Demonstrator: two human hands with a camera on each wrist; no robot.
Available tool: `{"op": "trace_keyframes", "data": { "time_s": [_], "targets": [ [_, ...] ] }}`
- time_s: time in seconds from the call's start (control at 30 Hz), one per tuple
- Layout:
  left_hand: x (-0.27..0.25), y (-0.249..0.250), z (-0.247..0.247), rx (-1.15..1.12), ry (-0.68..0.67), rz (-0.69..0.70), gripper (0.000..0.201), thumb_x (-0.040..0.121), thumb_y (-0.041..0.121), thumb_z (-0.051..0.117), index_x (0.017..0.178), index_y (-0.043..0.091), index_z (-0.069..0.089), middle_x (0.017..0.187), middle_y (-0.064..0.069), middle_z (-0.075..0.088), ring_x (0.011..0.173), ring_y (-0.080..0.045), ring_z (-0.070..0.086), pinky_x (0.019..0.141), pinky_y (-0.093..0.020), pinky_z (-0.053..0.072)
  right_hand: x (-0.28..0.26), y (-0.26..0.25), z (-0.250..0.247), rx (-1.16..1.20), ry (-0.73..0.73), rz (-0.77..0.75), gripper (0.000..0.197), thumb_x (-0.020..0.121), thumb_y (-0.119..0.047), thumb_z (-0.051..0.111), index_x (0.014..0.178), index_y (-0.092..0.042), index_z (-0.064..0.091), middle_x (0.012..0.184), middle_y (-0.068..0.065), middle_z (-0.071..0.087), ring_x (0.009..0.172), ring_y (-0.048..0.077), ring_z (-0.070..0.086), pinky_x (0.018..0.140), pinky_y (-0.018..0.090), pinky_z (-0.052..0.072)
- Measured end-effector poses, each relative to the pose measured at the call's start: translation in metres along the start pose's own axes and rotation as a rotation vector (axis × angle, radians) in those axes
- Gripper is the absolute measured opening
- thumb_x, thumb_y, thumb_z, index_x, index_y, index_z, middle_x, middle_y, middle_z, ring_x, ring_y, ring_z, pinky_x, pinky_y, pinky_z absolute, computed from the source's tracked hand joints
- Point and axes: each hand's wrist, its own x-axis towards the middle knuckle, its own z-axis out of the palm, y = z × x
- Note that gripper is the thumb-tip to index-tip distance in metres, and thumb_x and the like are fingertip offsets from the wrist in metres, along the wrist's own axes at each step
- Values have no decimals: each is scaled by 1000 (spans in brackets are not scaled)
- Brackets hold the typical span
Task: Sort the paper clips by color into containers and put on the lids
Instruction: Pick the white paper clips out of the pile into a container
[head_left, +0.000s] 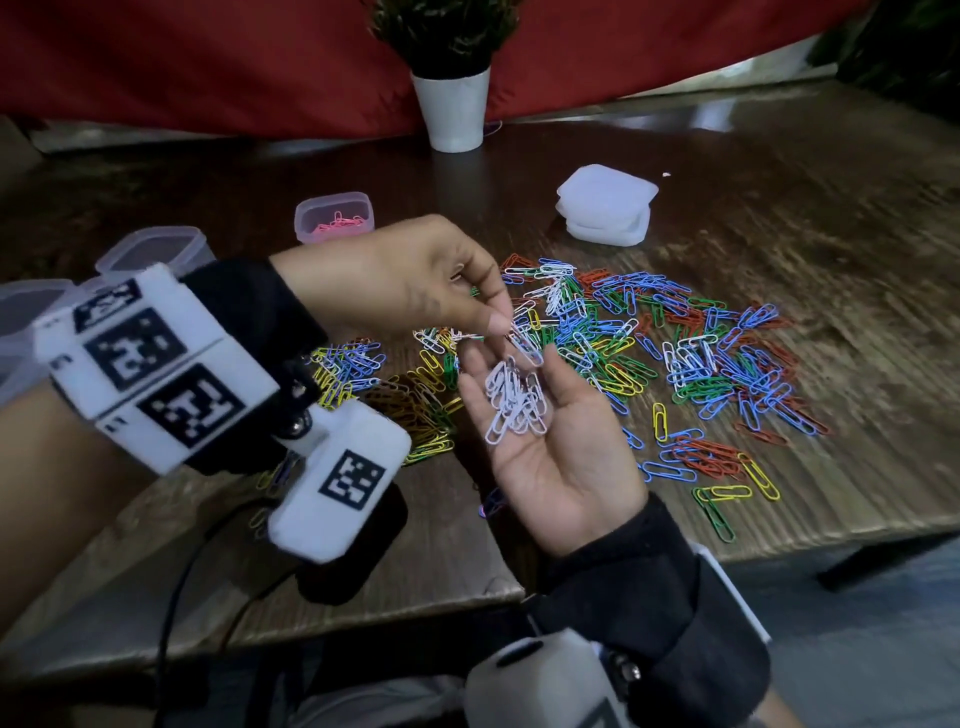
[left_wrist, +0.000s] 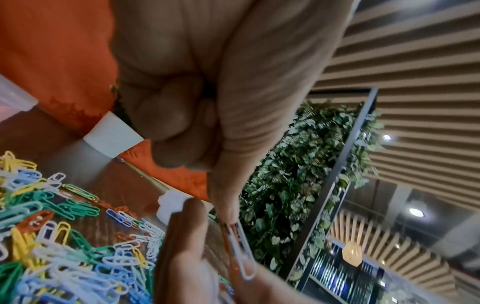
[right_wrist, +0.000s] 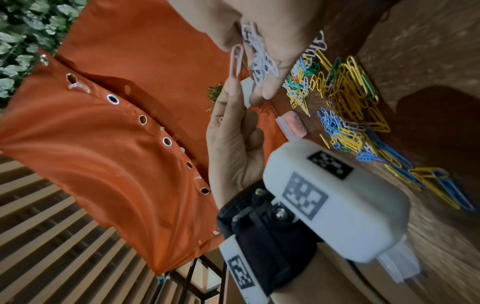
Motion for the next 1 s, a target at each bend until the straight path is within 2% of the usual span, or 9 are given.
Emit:
{"op": "trace_keyframes", "data": {
  "time_s": [0.1,0.17,0.27,0.43,0.57,0.67,0.77,0.83,1.0],
  "targets": [
    [-3,-1,-4,-64,-8,-30,22,66,32,67,75,12,65,45,2,36,46,-14,26,42,-17,19,0,-1,-1,-45,69,8,32,98,-20,36,76,-6,53,55,4,59,42,8,57,42,16,47],
    [-7,0,-4,-67,-14,-32,16,71,28,65,73,12,64,43,6,37,40,-8,27,36,-13,18,0,-2,0,-96,84,9,27,97,-15,36,73,-10,46,53,-1,45,31,2,37,28,10,28],
    [-12,1,-5,-95,1,-65,10,78,18,61,74,9,61,39,8,38,31,0,28,31,-8,23,-1,-3,0,-200,80,-54,31,99,-27,35,71,-14,41,50,-4,35,27,0,22,24,10,14],
    [-21,6,5,-187,16,-101,16,73,29,64,69,15,58,50,-1,30,39,-6,20,33,-11,17,0,5,5,-231,69,-104,43,96,-49,29,76,-14,44,49,-3,36,28,1,22,26,9,14],
    [-27,7,28,-330,195,-105,15,84,12,66,72,12,57,33,12,35,28,0,29,31,-8,20,0,8,10,-169,74,-181,53,90,-62,24,73,-16,43,53,-2,36,32,3,27,31,9,17],
    [-33,7,48,-528,269,-106,15,87,-1,54,73,4,53,29,10,41,23,4,36,29,-2,21,4,7,13,-65,79,-186,54,90,-62,23,72,-17,45,52,-3,43,42,6,40,41,14,32],
    [-37,7,56,-612,347,-89,15,87,-2,54,72,1,54,47,-1,49,23,5,36,30,-1,22,6,4,14,14,84,-141,54,93,-59,24,73,-14,46,51,-1,49,46,8,46,47,16,38],
    [-39,8,57,-597,358,-80,17,89,1,54,72,3,55,54,-6,47,23,3,35,30,-1,22,5,4,14,-10,77,-132,54,93,-59,22,74,-14,46,52,-1,48,43,8,45,43,13,37],
    [-34,-1,39,-519,397,-116,18,91,14,54,73,14,54,39,10,32,26,2,24,27,-8,18,2,5,7,-114,86,-95,50,96,-52,25,75,-12,46,58,1,39,37,6,33,33,11,24]
  ]
}}
